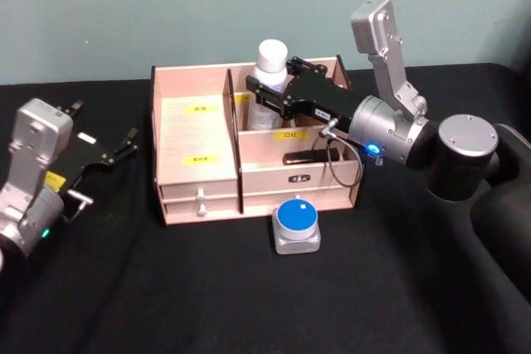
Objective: Pick up the facial cleanser and watermelon frost from the table and place them into the tiered storage box.
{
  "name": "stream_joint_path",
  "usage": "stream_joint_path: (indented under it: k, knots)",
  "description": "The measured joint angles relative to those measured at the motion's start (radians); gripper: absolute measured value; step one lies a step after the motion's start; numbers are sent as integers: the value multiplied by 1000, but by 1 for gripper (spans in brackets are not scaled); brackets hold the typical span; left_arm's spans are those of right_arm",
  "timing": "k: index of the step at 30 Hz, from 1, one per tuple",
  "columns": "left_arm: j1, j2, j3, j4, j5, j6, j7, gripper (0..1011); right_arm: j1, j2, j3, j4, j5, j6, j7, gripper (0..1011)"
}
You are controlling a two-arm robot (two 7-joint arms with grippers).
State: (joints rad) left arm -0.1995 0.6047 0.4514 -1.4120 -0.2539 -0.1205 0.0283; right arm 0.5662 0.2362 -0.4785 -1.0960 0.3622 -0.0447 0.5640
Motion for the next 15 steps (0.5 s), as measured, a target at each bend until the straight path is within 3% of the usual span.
stream_joint_path:
  k: [7, 15]
  knots:
    - [0, 0, 0, 0, 0, 0, 0, 1010, 21, 7, -19, -5, -6, 49, 4, 596]
    - [0, 0, 0, 0, 0, 0, 0, 1010, 26, 10, -33, -5, -16, 59, -1, 596]
